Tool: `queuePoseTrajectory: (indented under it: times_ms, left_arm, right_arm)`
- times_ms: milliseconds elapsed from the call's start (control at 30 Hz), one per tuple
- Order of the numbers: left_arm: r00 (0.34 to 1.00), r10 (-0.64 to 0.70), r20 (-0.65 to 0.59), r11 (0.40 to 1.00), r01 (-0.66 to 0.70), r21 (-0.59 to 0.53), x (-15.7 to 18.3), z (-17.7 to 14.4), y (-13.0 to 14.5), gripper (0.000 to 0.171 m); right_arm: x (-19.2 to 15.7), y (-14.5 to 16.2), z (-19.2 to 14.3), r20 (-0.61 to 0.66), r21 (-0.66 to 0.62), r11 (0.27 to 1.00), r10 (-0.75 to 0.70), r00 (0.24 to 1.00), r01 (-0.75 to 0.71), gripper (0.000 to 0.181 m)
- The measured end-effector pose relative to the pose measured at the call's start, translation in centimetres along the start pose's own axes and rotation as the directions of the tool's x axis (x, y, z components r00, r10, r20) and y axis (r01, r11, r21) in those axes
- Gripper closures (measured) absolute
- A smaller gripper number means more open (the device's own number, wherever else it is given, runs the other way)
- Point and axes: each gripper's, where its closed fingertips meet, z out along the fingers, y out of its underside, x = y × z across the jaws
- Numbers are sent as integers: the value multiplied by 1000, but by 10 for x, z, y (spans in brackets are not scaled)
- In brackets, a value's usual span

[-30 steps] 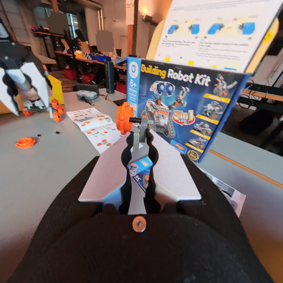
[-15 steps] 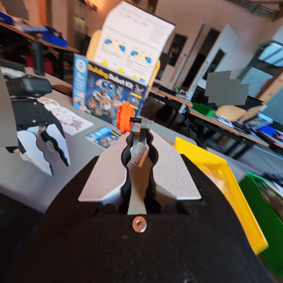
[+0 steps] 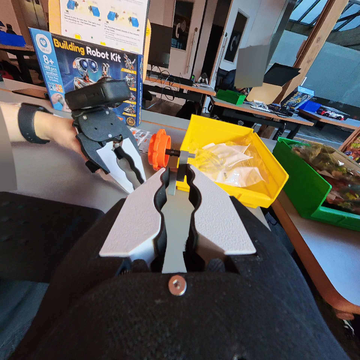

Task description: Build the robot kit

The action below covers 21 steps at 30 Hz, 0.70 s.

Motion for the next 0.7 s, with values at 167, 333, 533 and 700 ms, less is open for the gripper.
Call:
queuePoseTrajectory:
  times_ms: [167, 333, 533, 700]
  left_arm:
    - [995, 81, -58, 997, -82, -14, 2, 9, -5, 152]
    - [974, 168, -151, 984, -176, -40, 6, 14, -5, 159]
    - [952, 240, -192, 960, -262, -100, 4, 16, -6, 156]
    - [938, 268, -220, 941, -304, -150, 6, 22, -1, 160]
  right_arm:
    - [4, 5, -13, 11, 20, 1000, 23, 1000, -23, 165]
    - [5, 11, -22, 26, 27, 999, 40, 999, -40, 165]
    - [7, 19, -25, 33, 15, 998, 56, 998, -56, 165]
    - [6, 24, -24, 39, 2, 998, 60, 997, -60, 165]
